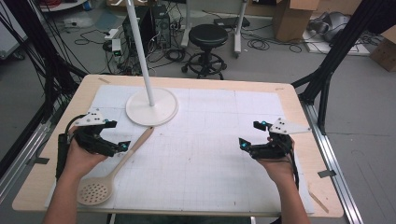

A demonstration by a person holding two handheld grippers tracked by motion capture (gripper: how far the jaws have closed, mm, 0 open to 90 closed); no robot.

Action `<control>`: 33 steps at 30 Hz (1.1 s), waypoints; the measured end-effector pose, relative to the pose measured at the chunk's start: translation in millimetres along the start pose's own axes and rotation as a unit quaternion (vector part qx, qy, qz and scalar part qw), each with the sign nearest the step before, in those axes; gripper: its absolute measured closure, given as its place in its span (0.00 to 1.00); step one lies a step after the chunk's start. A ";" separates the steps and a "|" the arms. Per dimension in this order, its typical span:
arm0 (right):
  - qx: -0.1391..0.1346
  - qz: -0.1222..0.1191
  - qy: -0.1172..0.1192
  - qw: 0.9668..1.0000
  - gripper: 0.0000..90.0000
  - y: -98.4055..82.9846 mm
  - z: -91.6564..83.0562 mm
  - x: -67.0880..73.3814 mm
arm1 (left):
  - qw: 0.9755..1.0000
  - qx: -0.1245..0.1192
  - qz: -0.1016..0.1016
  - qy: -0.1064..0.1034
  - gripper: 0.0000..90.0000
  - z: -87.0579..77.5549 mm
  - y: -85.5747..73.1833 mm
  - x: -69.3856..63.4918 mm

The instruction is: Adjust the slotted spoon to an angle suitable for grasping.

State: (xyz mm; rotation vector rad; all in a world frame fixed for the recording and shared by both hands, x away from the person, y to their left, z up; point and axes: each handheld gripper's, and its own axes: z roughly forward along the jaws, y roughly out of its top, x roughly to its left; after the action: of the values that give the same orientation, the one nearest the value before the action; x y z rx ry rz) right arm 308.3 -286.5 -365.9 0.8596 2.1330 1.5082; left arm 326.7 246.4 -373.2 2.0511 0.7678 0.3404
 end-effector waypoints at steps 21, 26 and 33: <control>-0.004 0.007 0.007 1.000 0.12 -0.3 1.8 -0.9 | 0.988 0.150 0.007 0.023 0.02 40.4 -1.5 -1.1; -0.003 0.011 0.007 1.000 0.12 -0.8 3.8 -1.2 | 0.987 0.162 0.008 0.004 0.20 42.6 -2.5 -0.5; 0.006 0.007 0.011 1.000 0.12 0.1 9.3 1.2 | 0.984 0.178 0.011 -0.001 0.25 46.0 -4.8 0.1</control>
State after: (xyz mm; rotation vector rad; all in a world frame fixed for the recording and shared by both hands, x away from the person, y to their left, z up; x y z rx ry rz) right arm 313.3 -279.2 -369.0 0.8677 2.1582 1.5187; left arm 348.2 218.3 -403.1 2.3955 0.8523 0.2242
